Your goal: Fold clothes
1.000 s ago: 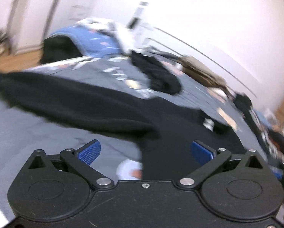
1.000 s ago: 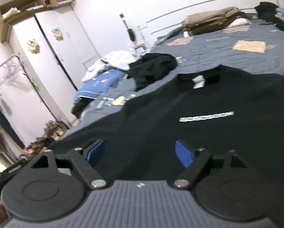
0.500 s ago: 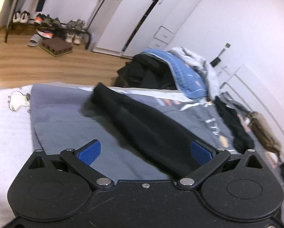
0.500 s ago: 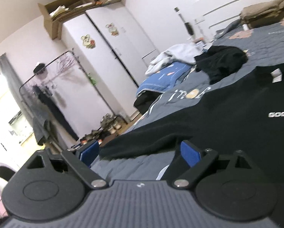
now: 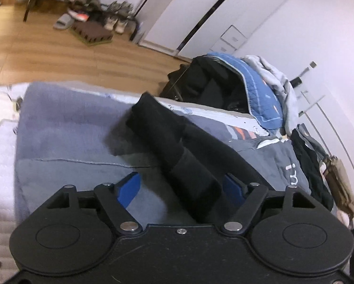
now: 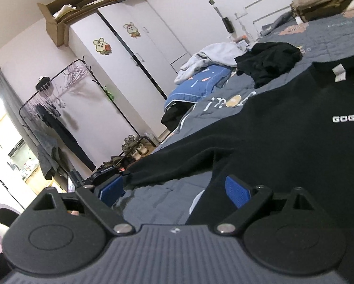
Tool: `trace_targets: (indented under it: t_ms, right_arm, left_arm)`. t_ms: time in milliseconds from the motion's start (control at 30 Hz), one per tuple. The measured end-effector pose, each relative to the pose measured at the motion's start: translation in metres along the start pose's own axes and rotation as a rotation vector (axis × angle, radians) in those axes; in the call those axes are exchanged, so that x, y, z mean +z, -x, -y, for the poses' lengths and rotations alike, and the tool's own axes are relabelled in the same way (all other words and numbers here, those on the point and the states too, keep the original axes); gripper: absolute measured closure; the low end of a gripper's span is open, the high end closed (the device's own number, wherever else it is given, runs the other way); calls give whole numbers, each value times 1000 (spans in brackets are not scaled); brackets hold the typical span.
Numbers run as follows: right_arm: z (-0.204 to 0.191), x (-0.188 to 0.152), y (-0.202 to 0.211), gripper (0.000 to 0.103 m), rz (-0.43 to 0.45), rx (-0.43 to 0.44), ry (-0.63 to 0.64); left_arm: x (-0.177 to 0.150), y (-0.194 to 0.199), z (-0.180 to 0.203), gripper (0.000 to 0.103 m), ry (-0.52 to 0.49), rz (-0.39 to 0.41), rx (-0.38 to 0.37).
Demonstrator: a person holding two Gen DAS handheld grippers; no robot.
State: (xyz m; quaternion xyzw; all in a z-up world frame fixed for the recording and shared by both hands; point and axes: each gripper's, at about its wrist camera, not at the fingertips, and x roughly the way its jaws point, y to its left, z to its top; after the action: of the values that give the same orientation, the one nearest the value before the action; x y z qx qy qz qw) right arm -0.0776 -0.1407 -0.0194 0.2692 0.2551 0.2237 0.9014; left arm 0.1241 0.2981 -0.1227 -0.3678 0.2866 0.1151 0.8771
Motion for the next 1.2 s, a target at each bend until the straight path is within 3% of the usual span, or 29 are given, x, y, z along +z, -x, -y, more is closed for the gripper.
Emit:
trace_targets:
  t_ms: [133,167,233,400,500,633,767,900,967,1000,1133,1200]
  right_arm:
    - [6,-1,1,10,4,22,-13]
    - [7,-1,1,10,6,29,-15]
    - [6,0,2,10,12,43,-17]
    - [2,2,4,10,14,51,2]
    - [3,5,8,10,28,45,-6]
    - [12,11,19,10,64,18,-20]
    - [24,18,31,10,107,-16,-41]
    - [45,24,41,9,141,-63,-74]
    - [58,24,43,9,149,-89,-99]
    - [65,23,43,9,151,-104,-112]
    - [91,17,40,9,128,-141,-179]
    - [98,13,38,9,116,-152,-197]
  left_arm:
    - [-1,-3,-2,71,9,-9,-17]
    - [-1,-4,-2,73,3,-9,-19]
    - [-1,-5,0,89,-10,7,-31]
    - [-6,2,26,97,-138,85,-62]
    - [-12,7,51,97,-177,77,-148]
    - [-47,19,115,97,-470,105,-223]
    - [-113,31,181,97,-767,64,-359]
    - [-198,47,225,97,-1072,-41,-463]
    - [-233,48,235,88,-1171,-115,-467]
    - [-248,49,238,76,-1209,-143,-469]
    - [-265,68,240,38,-1248,-157,-543]
    - [-261,77,238,38,-1213,-151,-565]
